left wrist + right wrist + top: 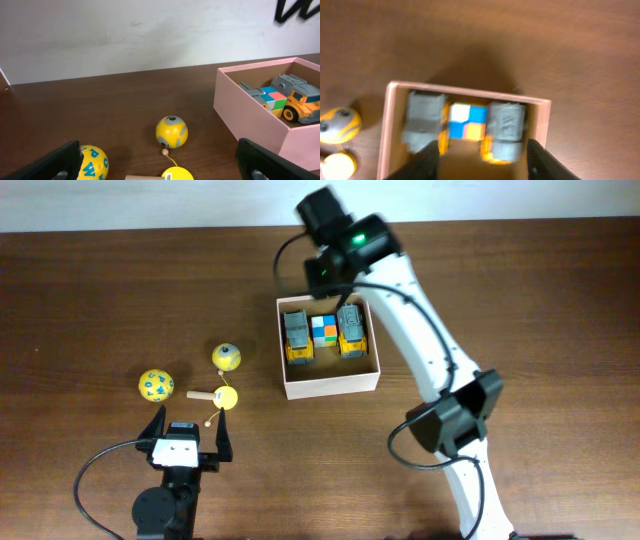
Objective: Pack container
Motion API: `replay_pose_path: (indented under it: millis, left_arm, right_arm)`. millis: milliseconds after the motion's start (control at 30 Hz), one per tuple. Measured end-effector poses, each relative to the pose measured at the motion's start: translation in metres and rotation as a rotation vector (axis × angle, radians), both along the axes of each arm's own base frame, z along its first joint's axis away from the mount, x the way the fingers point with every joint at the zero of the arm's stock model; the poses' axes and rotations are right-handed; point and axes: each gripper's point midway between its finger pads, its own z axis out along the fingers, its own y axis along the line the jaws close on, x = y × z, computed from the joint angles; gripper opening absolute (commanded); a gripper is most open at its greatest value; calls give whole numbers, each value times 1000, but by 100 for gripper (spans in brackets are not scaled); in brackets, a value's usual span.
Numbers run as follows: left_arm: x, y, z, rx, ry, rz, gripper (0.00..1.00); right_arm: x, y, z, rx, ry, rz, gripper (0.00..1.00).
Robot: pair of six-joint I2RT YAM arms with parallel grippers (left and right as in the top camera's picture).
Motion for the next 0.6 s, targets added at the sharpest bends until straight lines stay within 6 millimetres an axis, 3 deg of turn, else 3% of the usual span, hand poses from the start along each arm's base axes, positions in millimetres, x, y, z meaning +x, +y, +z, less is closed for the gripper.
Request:
replay_pose_path:
  millis: [100,267,400,600]
  left_arm:
    - [0,0,0,0,0,0,99]
    - [0,0,0,0,0,0,99]
    - [0,0,0,0,0,0,99]
    - [0,0,0,0,0,0,99]
  right_arm:
    - [15,-40,10,-3,-16,-90,76]
    - [28,-126,4,-27,34,-281,100]
    - [33,-186,-1,-39,58,-407,99]
    - [32,-228,-5,-42,78,-490,99]
